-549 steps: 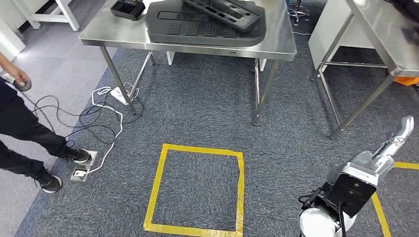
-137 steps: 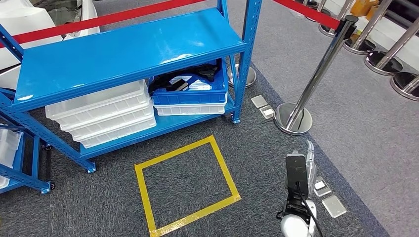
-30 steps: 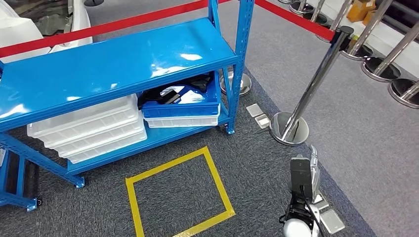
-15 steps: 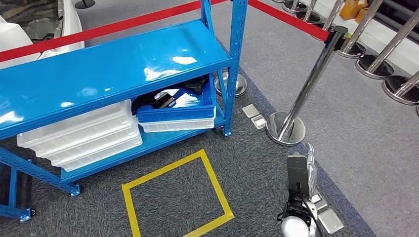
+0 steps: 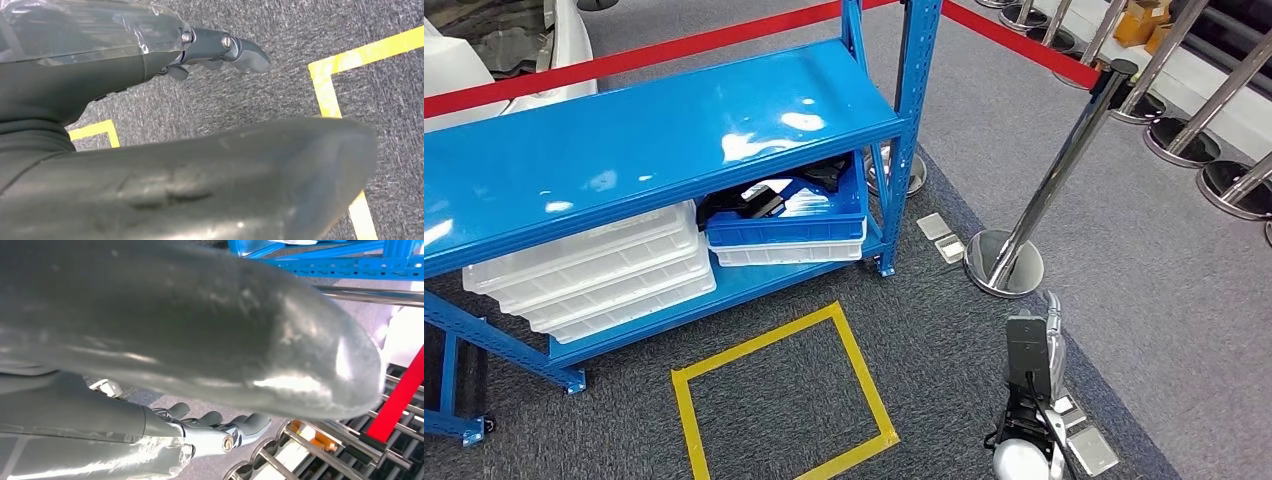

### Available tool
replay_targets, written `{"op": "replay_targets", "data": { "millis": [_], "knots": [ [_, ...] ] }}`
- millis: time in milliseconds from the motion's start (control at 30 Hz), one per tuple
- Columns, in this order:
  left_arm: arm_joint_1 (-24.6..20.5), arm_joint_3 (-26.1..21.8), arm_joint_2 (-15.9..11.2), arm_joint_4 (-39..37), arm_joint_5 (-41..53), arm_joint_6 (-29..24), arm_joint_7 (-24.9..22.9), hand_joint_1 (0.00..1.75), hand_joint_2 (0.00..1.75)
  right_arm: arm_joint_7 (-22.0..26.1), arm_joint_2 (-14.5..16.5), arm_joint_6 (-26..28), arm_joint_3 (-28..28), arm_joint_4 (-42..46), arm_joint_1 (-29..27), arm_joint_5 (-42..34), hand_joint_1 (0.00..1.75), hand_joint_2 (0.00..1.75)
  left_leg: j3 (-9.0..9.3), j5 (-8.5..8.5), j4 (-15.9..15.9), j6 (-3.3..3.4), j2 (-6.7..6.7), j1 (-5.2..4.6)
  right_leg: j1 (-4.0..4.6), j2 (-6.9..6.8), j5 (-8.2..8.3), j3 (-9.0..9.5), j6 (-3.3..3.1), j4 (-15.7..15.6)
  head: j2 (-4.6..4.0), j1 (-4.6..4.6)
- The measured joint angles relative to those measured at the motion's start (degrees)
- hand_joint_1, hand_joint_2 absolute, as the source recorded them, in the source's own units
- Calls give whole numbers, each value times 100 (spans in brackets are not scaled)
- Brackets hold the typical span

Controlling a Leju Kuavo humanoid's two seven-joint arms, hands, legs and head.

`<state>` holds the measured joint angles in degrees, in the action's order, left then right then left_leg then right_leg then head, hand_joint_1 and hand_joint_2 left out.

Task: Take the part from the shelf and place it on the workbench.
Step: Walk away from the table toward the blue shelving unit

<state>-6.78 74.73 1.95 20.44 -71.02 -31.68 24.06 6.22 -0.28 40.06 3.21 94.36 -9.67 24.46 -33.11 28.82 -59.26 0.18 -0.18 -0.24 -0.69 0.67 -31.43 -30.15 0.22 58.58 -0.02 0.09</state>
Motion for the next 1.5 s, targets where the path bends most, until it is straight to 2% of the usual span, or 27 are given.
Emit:
{"op": "replay_targets", "data": {
  "millis": [600, 633, 667, 733, 767, 800, 833, 867, 900, 967, 1000, 1033, 1067, 1133, 1200, 1233, 1300, 1333, 1367, 1400, 1433, 1500],
  "knots": [
    [0, 0, 0, 0, -7, -16, -2, 0, 0, -21, -1, 0, -1, 0, 6, -127, 0, 0, 13, -2, 6, -4, -1, 30, 28, 0, 0, 8, 0, 0, 0, 0],
    [0, 0, 0, 0, -7, -16, -2, 0, 0, -94, -6, 0, -7, 0, 6, -110, 0, 44, 12, 2, -1, 1, -2, 26, 21, 0, 6, 9, 6, -14, 0, 0],
    [-2, 0, 5, 0, -7, -17, -3, 0, 0, -220, -30, 0, -26, 3, 5, -37, 0, 87, 72, -34, 101, 35, 4, 43, 23, -7, -5, 25, 29, -11, 0, 3],
    [-10, -1, 15, 0, -6, -16, -5, 0, 0, -482, -85, -1, -71, 9, 16, 175, 0, 175, 210, -121, 330, 112, 23, 86, 15, -21, -169, -77, 85, 256, 0, 26],
    [-14, -2, 20, 0, -5, -16, -6, 0, 0, -567, -114, -1, -92, 12, 16, 261, 0, 175, 281, -167, 451, 141, 33, 116, 9, -28, -323, -215, 117, 561, 0, 46],
    [-13, -2, 20, 0, -5, -15, -7, 0, 0, -602, -128, -1, -101, 11, 14, 297, 0, 175, 291, -170, 464, 136, 37, 127, -13, -28, -473, -408, 138, 915, 0, 66],
    [-10, -2, 21, 0, -5, -15, -7, 0, 0, -625, -143, -1, -109, 11, 4, 316, 0, 175, 293, -162, 459, 118, 36, 140, -42, -29, -554, -577, 168, 1201, 0, 79],
    [-5, -2, 21, 0, -3, -15, -7, 0, 0, -636, -157, -1, -115, 11, -7, 329, 0, 175, 296, -146, 444, 93, 32, 159, -76, -33, -528, -669, 202, 1318, 0, 92],
    [-1, -2, 22, 0, -1, -15, -7, 0, 0, -640, -169, -1, -120, 11, -13, 337, 0, 175, 299, -121, 415, 54, 25, 189, -114, -36, -387, -654, 242, 1217, 0, 99],
    [1, -2, 23, -1, 8, -15, -7, 0, 0, -638, -187, -2, -126, 8, -14, 346, 0, 175, 293, -36, 302, -68, 3, 263, -189, -30, 15, -397, 349, 581, 0, 119],
    [-4, -2, 22, -4, 10, -15, -9, 0, 0, -636, -193, -2, -132, 4, -16, 348, 0, 175, 276, 20, 216, -144, -10, 279, -206, -4, 137, -281, 372, 299, 0, 151],
    [-9, -2, 20, -8, 13, -15, -11, 0, 0, -634, -197, -2, -138, 1, -24, 348, 0, 175, 256, 63, 150, -206, -24, 282, -210, 20, 176, -224, 356, 153, 0, 173],
    [-11, -2, 18, -11, 13, -14, -14, 0, 0, -632, -201, -2, -145, -1, -35, 349, 0, 175, 238, 87, 108, -253, -35, 272, -197, 43, 142, -226, 310, 140, 0, 179],
    [-8, -2, 17, -13, 14, -13, -17, 0, 0, -631, -209, -2, -158, 1, -53, 350, 0, 175, 232, 95, 93, -301, -53, 277, -176, 47, 113, -266, 168, 203, 0, 149],
    [-10, -2, 17, -13, 14, -13, -19, 0, 0, -630, -213, -2, -168, 2, -54, 351, 0, 175, 191, 196, -57, -319, -37, 286, -166, 27, 106, -267, 91, 216, 0, 84],
    [-15, -2, 17, -13, 14, -13, -20, 0, 0, -628, -214, -2, -173, 2, -53, 353, 0, 175, 91, 332, -291, -315, -25, 277, -158, 10, 106, -262, 68, 212, 0, 45],
    [-17, -2, 17, -14, 14, -13, -20, 0, 0, -625, -216, -2, -177, 2, -55, 356, 0, 175, -280, 687, -1055, -275, -10, 228, -118, -25, 97, -257, 39, 211, 0, -24],
    [-11, -2, 17, -14, 14, -13, -20, 0, 0, -624, -216, -2, -179, 2, -57, 356, 0, 175, -470, 805, -1415, -244, -9, 194, -88, -38, 90, -254, 24, 212, 0, -42],
    [-4, -2, 17, -14, 14, -13, -21, 0, 0, -624, -216, -2, -182, 2, -58, 356, 0, 175, -591, 828, -1623, -199, -10, 158, -52, -47, 81, -247, 7, 212, 0, -51],
    [2, -2, 18, -14, 14, -13, -21, 0, 0, -624, -217, -2, -186, 2, -58, 356, 0, 175, -611, 735, -1614, -134, -10, 115, -14, -52, 70, -231, -13, 211, 0, -55],
    [5, -2, 19, -13, 14, -13, -22, 0, 0, -624, -218, -2, -190, 2, -56, 356, 0, 175, -526, 544, -1381, -48, -11, 60, 26, -55, 59, -207, -33, 210, 0, -56],
    [3, -2, 15, -16, 14, -13, -22, 0, 0, -624, -221, -2, -200, 2, -51, 357, 0, 175, -228, 158, -649, 174, -3, -60, 89, -64, 33, -156, -68, 197, 0, -34]
  ]
}}
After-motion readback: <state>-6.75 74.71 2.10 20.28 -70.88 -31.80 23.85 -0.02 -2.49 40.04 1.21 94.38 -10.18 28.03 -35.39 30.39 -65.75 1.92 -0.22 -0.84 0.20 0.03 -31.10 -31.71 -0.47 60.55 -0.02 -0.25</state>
